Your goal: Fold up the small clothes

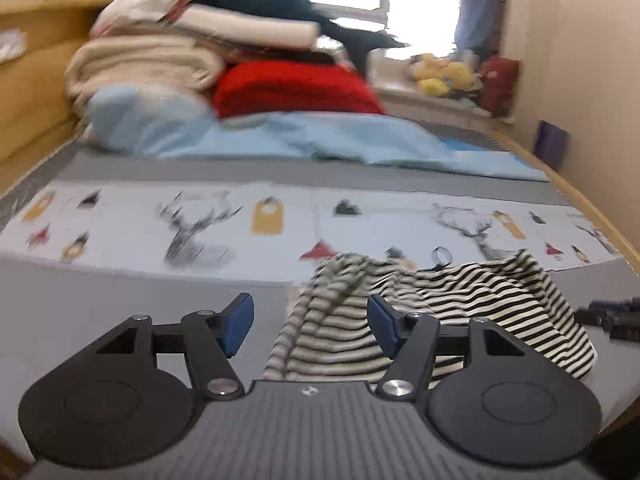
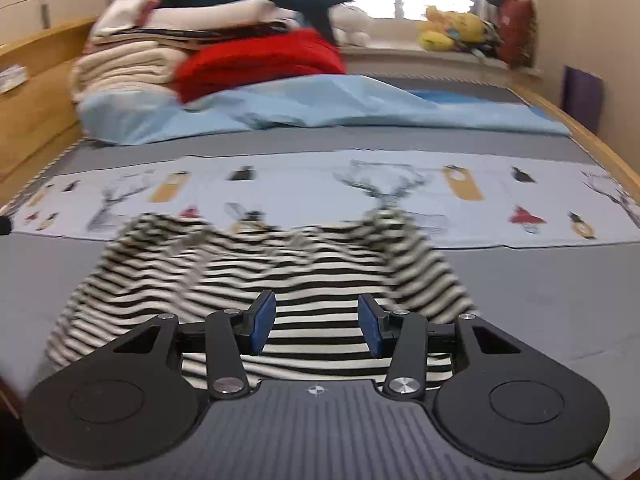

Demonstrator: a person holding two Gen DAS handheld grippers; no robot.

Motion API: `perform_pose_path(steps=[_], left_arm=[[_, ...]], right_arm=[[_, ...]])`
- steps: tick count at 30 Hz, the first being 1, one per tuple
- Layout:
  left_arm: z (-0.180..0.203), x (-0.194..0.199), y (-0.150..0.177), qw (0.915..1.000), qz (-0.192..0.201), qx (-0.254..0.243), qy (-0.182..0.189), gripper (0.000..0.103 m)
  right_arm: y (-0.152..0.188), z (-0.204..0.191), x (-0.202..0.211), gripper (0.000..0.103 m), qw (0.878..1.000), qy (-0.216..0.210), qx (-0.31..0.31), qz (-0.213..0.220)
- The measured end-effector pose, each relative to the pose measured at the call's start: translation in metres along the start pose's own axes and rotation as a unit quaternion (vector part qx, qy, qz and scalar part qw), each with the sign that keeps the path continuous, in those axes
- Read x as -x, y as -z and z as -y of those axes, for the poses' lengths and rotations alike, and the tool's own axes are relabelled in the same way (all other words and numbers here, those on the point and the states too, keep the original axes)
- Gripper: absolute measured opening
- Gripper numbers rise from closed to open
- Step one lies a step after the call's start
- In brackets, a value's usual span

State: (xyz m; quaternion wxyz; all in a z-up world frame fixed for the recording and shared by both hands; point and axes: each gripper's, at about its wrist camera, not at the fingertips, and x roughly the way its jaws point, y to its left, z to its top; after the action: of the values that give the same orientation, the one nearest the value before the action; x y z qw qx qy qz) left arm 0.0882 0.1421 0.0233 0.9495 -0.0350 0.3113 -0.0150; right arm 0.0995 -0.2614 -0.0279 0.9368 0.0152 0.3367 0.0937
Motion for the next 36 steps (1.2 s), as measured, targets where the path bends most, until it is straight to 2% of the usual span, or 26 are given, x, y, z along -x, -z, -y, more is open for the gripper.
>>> perform_pose_path(steps=[2,5,7,9,14,17,19,23,25,28,32,34,35,36], left_arm=[[-0.008,0.013,0.002,0.9994,0.027,0.022,-0.008,0.068],[-0.02,0.022,0.003,0.9974,0.044,0.055,-0.015,0.068],[-0.029,0.026,0.003,0.9956,0.052,0.074,-0.02,0.068],[-0.038,0.029,0.002,0.994,0.055,0.093,-0.017,0.068],[-0.055,0.029,0.0,0.9914,0.05,0.117,-0.03,0.07],[-0.062,0.028,0.0,0.9908,0.048,0.122,-0.033,0.07],[-0.066,0.026,0.0,0.9904,0.044,0.126,-0.037,0.07],[-0.076,0.022,0.002,0.9895,0.032,0.135,-0.041,0.07],[-0.079,0.02,0.002,0.9891,0.028,0.138,-0.043,0.07],[-0.083,0.016,0.003,0.9889,0.017,0.141,-0.043,0.07],[-0.085,0.011,0.004,0.9894,0.001,0.139,-0.041,0.07],[-0.085,0.008,0.004,0.9897,-0.002,0.138,-0.037,0.07],[-0.085,0.007,0.004,0.9899,-0.005,0.137,-0.035,0.07],[-0.084,0.006,0.004,0.9899,-0.006,0.137,-0.034,0.07]], right_arm=[[0.003,-0.028,0.003,0.047,1.0,-0.018,0.018,0.004],[0.01,-0.069,0.0,0.044,0.998,-0.045,0.051,0.008],[0.014,-0.093,-0.007,0.017,0.995,-0.076,0.07,0.005],[0.017,-0.119,-0.014,0.014,0.99,-0.106,0.091,0.002],[0.033,-0.181,-0.039,0.014,0.976,-0.165,0.135,-0.031],[0.046,-0.214,-0.054,0.016,0.966,-0.182,0.178,-0.046],[0.055,-0.233,-0.065,0.029,0.957,-0.19,0.209,-0.062],[0.071,-0.259,-0.08,0.037,0.944,-0.189,0.26,-0.075],[0.075,-0.266,-0.088,0.046,0.939,-0.194,0.271,-0.086],[0.086,-0.277,-0.1,0.048,0.926,-0.202,0.297,-0.116],[0.096,-0.288,-0.107,0.054,0.916,-0.192,0.333,-0.116],[0.098,-0.292,-0.107,0.055,0.914,-0.194,0.338,-0.111],[0.099,-0.293,-0.106,0.051,0.913,-0.195,0.343,-0.107],[0.099,-0.293,-0.106,0.041,0.912,-0.194,0.346,-0.104]])
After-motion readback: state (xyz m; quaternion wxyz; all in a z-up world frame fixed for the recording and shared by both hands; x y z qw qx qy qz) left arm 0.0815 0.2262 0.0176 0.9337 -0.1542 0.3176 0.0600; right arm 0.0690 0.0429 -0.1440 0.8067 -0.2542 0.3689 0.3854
